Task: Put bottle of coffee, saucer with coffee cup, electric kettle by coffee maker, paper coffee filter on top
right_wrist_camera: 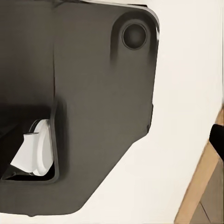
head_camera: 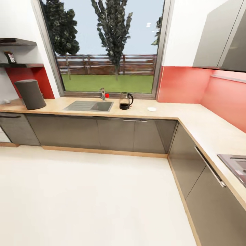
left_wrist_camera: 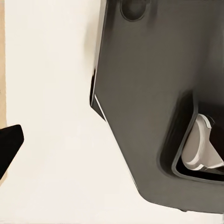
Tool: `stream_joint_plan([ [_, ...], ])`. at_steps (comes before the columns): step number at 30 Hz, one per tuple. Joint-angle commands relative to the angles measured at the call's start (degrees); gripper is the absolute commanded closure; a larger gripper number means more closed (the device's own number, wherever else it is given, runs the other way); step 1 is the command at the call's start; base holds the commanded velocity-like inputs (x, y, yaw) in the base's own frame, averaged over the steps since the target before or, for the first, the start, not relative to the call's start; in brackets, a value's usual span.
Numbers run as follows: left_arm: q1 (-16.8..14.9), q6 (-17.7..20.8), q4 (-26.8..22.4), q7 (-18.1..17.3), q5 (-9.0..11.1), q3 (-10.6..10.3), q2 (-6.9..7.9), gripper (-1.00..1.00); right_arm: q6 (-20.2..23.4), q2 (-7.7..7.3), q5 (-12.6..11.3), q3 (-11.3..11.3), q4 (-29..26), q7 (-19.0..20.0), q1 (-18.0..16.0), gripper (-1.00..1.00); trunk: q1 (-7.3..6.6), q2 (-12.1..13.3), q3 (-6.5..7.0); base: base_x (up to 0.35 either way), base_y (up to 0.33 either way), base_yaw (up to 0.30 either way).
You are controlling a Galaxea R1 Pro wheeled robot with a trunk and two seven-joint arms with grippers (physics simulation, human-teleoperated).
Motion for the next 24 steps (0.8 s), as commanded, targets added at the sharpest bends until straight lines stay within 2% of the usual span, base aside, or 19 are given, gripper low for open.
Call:
stream_joint_plan([
  [1, -0.10, -0.20, -0.11, 0.02, 0.28, 0.16, 0.20, -1.00, -0.16, -0.36, 0.23, -0.03, -0.04, -0.02, -0.02, -1.00, 0.03, -0.11, -0.12, 0.000, 0.000, 0.278],
  [3, -0.46, -0.18, -0.71, 0.02, 0.26, 0.16, 0.75, -1.00, -0.16, -1.20, 0.18, -0.10, -0.29, -0.02, -0.02, -1.00, 0.03, -0.11, -0.12, 0.000, 0.000, 0.278],
  [7, -2.27, -0.05, -2.93, 0.01, 0.27, 0.19, 2.79, -1.00, -0.13, -2.89, 0.19, -0.15, -3.86, -0.04, -0.02, -1.00, 0.03, -0.11, -0.12, 0.000, 0.000, 0.278],
  [9, -4.20, 0.02, -4.71, 0.02, 0.29, 0.19, 4.12, -1.00, -0.04, -4.27, 0.17, -0.16, -8.35, -0.03, -0.02, -1.00, 0.03, -0.11, -0.12, 0.000, 0.000, 0.278],
  [12, -6.33, -0.20, -6.46, -0.12, 0.26, 0.15, 4.83, -1.00, -0.01, -5.02, 0.18, -0.16, -13.59, -0.03, -0.08, -1.00, 0.03, -0.11, -0.12, 0.000, 0.000, 0.278],
  [18, -12.03, -0.39, -12.11, -0.07, 0.15, 0.11, 5.14, -1.00, -0.11, -5.43, 0.10, -0.10, -25.28, -0.02, -0.11, -1.00, 0.03, -0.11, -0.14, 0.000, 0.000, 0.278],
  [22, -14.40, -0.29, -14.74, 0.01, 0.22, 0.11, 5.24, -1.00, -0.15, -5.39, 0.06, -0.14, -31.01, -0.05, -0.11, -1.00, 0.03, -0.11, -0.21, 0.000, 0.000, 0.259],
  [24, -14.46, -0.53, -15.28, 0.01, 0.11, 0.14, 5.35, -1.00, -0.18, -5.49, 0.09, -0.28, -32.03, 0.03, -0.11, -1.00, 0.03, -0.11, -0.22, 0.000, 0.000, 0.078],
])
